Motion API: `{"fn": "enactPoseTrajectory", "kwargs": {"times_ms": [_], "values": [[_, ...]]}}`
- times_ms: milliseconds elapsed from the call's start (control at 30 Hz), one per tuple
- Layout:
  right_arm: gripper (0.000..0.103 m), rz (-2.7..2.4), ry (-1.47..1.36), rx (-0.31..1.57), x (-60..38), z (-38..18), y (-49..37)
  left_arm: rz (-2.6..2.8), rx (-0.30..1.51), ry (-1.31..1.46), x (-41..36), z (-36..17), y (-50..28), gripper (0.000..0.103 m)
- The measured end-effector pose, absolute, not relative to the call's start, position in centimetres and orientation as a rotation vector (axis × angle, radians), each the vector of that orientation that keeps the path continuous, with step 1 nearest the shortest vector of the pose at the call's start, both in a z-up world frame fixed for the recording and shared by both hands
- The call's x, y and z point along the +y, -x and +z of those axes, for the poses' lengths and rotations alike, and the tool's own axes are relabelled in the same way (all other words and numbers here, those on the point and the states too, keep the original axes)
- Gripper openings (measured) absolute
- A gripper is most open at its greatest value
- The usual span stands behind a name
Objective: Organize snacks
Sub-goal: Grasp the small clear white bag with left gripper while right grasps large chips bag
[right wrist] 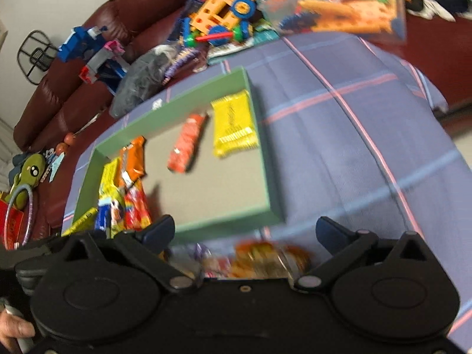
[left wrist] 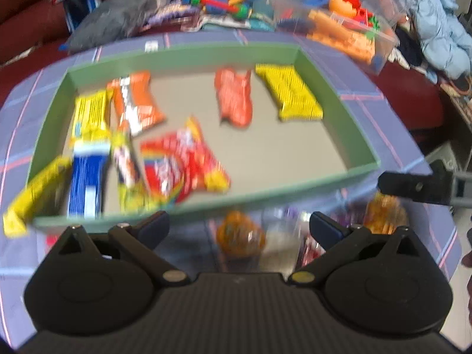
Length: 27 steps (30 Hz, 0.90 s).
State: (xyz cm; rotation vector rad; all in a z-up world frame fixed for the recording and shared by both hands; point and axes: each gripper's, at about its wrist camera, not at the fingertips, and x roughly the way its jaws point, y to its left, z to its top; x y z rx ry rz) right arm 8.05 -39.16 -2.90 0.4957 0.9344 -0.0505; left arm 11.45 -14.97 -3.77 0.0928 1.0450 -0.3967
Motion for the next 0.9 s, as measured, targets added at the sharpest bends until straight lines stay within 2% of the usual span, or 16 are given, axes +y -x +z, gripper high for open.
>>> {"fn": "enactPoseTrajectory", "kwargs": {"times_ms": [300, 400, 500, 533, 600, 667, 733, 767, 833, 900], "values": [[0.103, -0.115, -0.578, 0.953, -40.1, -6.2, -4.7, -0.359, 1.137, -0.120, -14.1, -7.5, -9.3, 0.103], [0.093, -0.112, -0.557, 0.942, -39.4, -6.6, -4.6, -0.354, 1.127, -0.132, -14.3, -7.5, -9.3, 0.103], [0.071, -0.094, -0.535, 0.934, -38.8, -7.0, -4.4, -0.359, 1.111, -0.153, -15.0, -7.5, -9.2, 0.103], [0.060, -0.083, -0.528, 0.932, -38.7, -7.1, -4.0, -0.359, 1.107, -0.164, -15.3, -7.6, -9.2, 0.103], [0.055, -0.076, -0.494, 0.931, -38.1, -7.1, -3.8, -0.365, 1.096, -0.183, -16.0, -7.7, -9.2, 0.101], [0.053, -0.074, -0.459, 0.929, -37.8, -6.8, -3.6, -0.378, 1.091, -0.190, -16.7, -7.8, -9.2, 0.092], [0.053, -0.084, -0.437, 0.933, -37.9, -6.7, -3.4, -0.396, 1.094, -0.186, -17.3, -8.0, -9.1, 0.076], [0.053, -0.098, -0.419, 0.934, -37.9, -6.7, -3.4, -0.405, 1.087, -0.191, -17.7, -8.0, -9.0, 0.075], [0.053, -0.118, -0.395, 0.933, -38.4, -6.5, -2.8, -0.426, 1.058, -0.217, -18.5, -7.9, -8.5, 0.048], [0.053, -0.127, -0.394, 0.930, -39.1, -6.6, -2.2, -0.469, 1.053, -0.239, -19.2, -7.8, -8.0, 0.042]]}}
